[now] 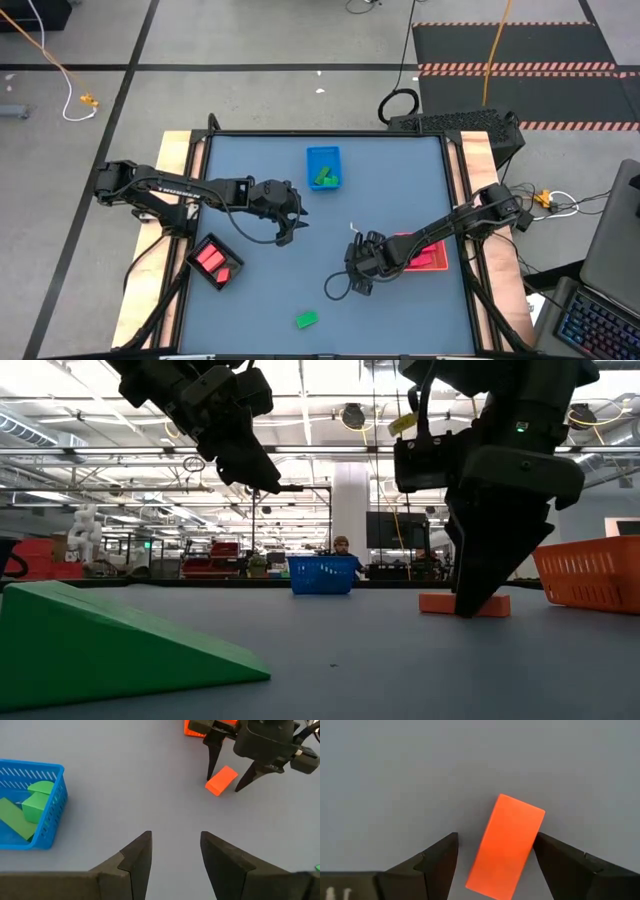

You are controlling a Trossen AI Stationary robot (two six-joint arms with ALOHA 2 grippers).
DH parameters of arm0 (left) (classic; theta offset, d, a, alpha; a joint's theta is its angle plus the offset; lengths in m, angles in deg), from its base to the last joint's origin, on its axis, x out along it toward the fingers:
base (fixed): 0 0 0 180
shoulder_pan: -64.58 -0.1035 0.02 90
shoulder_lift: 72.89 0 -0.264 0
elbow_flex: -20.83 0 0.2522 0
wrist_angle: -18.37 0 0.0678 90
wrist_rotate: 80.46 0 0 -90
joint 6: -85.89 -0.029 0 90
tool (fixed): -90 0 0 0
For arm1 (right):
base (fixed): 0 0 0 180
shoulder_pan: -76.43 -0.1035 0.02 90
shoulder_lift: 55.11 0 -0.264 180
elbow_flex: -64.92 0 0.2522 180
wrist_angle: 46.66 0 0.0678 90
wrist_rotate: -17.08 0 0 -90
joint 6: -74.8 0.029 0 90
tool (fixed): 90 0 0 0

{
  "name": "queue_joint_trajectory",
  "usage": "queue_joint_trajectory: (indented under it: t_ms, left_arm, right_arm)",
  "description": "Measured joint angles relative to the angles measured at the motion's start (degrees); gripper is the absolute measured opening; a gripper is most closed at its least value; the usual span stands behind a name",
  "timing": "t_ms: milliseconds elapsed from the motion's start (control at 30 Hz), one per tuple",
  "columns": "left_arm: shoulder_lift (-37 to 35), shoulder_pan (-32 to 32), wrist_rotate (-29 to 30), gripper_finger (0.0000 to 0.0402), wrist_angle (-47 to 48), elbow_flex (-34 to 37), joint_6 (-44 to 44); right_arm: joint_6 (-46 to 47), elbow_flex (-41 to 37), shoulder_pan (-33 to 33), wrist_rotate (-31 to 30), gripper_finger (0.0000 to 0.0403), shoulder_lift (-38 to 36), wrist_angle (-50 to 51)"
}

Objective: Sort & place blocks by color
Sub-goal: Put the orange block into the black bin

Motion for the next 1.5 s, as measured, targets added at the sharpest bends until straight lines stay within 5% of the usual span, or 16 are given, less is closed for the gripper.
queue_joint_trajectory:
  t_ms: [200,400,633,967,1500]
  left_arm:
    - [0.00,0.00,0.00,0.0170,0.00,0.00,-0.14]
    - [0.00,0.43,0.03,0.0170,-0.61,0.02,-3.19]
    - [0.00,0.89,0.07,0.0170,-4.56,0.02,-10.47]
    - [0.00,4.56,-0.01,0.0170,-10.85,0.02,-22.25]
    - [0.00,4.85,5.14,0.0170,-12.11,0.02,-20.79]
  right_arm:
    - [-0.07,-0.10,-0.10,-1.17,0.0224,-0.21,0.35]
    - [-4.85,-0.21,-0.37,-1.28,0.0119,-0.65,-0.31]
    - [-14.80,-0.38,0.58,-2.94,0.0117,-1.71,-3.41]
    - [-34.93,-0.29,2.83,-27.01,0.0117,-12.15,-15.76]
    - [-43.92,-0.25,5.05,-21.43,0.0117,-14.59,-27.47]
